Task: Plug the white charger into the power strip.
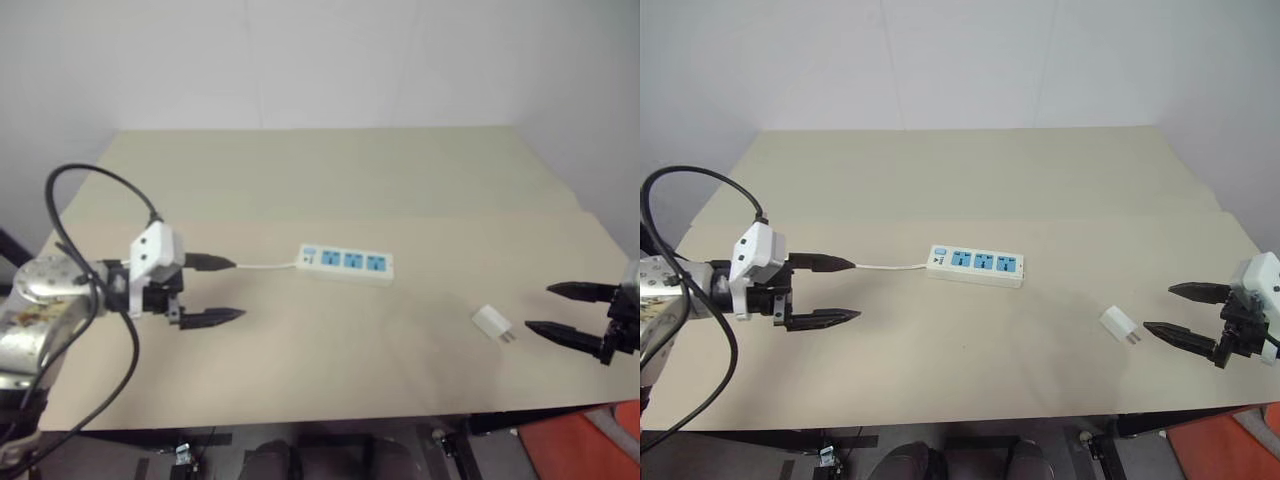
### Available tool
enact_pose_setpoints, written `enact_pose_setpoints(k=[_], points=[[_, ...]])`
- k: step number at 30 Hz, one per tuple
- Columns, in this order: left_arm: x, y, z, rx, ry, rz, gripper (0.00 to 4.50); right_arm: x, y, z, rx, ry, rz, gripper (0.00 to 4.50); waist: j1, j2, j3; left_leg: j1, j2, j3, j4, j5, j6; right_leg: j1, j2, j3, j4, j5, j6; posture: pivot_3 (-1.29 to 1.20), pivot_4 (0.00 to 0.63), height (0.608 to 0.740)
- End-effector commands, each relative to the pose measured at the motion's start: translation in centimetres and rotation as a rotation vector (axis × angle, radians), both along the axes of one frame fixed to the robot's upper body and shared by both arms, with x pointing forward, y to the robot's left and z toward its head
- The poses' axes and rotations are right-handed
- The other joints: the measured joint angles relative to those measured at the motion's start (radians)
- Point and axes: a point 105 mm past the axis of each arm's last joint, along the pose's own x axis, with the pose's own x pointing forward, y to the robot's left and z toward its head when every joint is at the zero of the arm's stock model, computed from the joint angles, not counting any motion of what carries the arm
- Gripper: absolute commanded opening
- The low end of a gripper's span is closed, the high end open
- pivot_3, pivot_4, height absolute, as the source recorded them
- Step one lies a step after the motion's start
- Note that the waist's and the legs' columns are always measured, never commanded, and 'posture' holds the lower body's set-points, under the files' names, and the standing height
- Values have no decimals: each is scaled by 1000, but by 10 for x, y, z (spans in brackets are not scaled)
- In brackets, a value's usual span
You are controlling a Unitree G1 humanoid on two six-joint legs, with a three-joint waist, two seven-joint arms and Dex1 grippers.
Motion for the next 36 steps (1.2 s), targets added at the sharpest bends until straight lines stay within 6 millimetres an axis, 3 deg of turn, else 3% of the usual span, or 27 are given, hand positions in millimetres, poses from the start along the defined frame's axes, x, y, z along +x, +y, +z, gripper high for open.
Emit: enact_pose_setpoints(k=[1,8,13,25,29,36], points=[[-3,-3,6,3,-40,-17,4478,0,5,13,-17,-52,30,4500,0,0,0,0,0,0,0,0,0,0,0,0,0,0,0,0,150,740],[5,-4,1,34,-37,-40,4478,4,19,19,-4,-69,73,4500,2,0,0,0,0,0,0,0,0,0,0,0,0,0,0,0,150,740],[28,-2,-2,91,-61,-62,4478,7,42,37,20,-87,127,4500,2,0,0,0,0,0,0,0,0,0,0,0,0,0,0,0,150,740],[97,-4,-6,123,-54,-90,4478,6,102,52,55,-95,262,4500,4,-2,1,-3,-2,1,1,0,0,-1,1,-3,1,1,0,0,150,740],[115,-10,-11,153,-46,-85,4478,9,111,52,61,-106,290,4500,4,-7,3,-5,-3,1,1,0,1,-1,1,-3,3,1,0,0,150,740],[126,-16,-31,232,-30,-80,4478,13,117,53,75,-121,297,4500,3,-11,5,-8,-2,0,2,-1,2,-3,0,-4,3,1,1,0,150,740]])
